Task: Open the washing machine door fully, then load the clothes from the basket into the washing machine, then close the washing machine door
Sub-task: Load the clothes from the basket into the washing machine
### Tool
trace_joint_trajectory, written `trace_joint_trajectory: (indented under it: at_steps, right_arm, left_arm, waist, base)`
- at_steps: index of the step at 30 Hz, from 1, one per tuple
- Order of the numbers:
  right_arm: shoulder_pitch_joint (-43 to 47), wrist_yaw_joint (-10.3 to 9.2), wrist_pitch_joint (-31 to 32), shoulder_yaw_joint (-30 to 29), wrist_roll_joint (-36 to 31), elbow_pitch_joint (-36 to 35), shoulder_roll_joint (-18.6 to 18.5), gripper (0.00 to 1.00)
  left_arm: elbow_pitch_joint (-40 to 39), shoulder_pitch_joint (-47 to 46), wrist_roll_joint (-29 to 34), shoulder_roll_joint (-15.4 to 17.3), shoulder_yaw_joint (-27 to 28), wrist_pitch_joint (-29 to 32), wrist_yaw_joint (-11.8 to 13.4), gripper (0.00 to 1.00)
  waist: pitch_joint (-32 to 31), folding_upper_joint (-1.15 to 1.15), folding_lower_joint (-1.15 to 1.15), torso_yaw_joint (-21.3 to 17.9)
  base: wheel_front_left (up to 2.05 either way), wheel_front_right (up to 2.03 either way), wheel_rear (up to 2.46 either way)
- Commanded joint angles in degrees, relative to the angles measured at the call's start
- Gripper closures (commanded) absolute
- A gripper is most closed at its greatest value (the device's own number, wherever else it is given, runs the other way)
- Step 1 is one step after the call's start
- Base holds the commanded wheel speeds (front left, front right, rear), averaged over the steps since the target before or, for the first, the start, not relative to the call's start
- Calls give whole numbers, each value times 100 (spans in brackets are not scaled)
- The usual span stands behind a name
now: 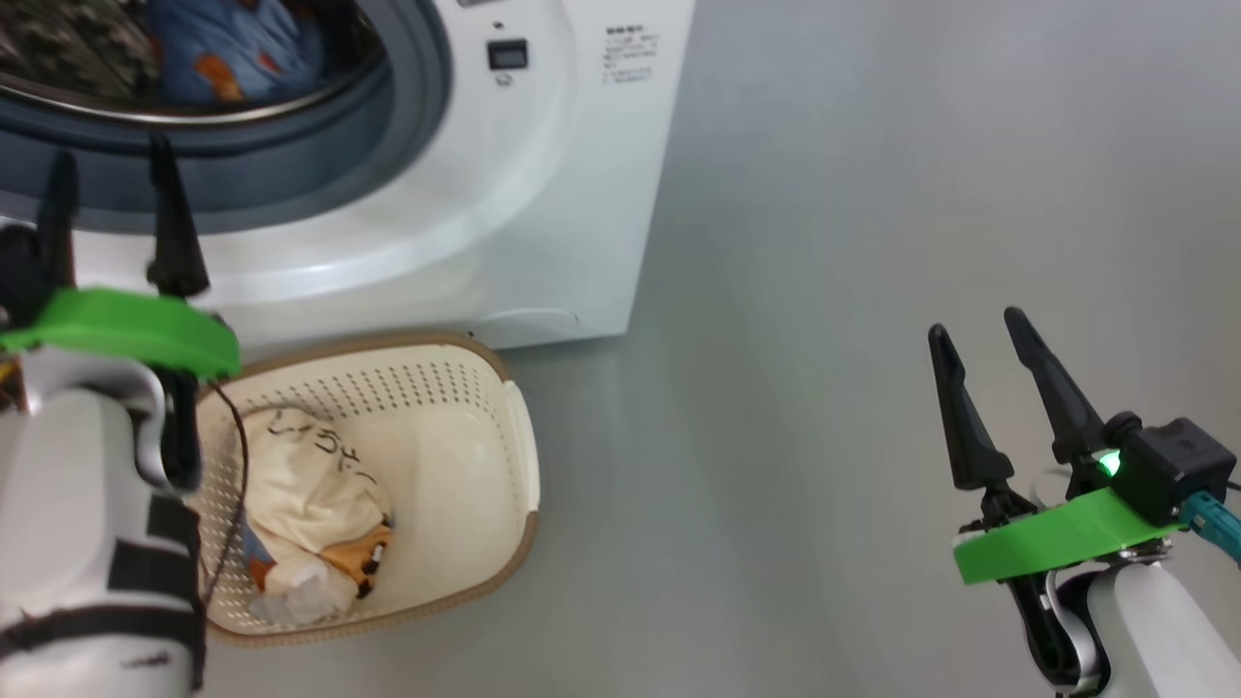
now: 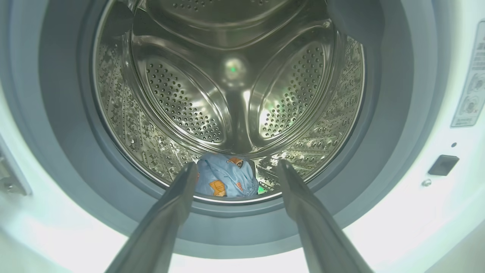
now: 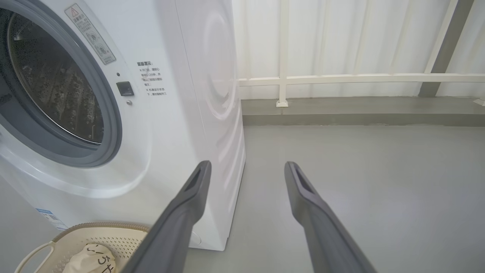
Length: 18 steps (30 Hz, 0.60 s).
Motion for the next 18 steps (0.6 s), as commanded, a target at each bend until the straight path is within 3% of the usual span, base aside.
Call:
trace_joint_trajectory:
  at_steps: [1, 18]
  right_arm:
    - [118, 25, -46, 77, 17, -114, -110, 0]
    - [995, 25, -46, -259, 62, -88, -329, 0]
  left_arm:
    - [-250, 196, 78, 169, 172, -35, -25, 0]
    - [-1134, 2084, 364, -260, 302, -36, -63, 0]
  waist:
    - [-342, 0, 0, 235]
    - [-1331, 0, 0, 681]
  base:
    - [0, 0, 0]
    - [0, 0, 0]
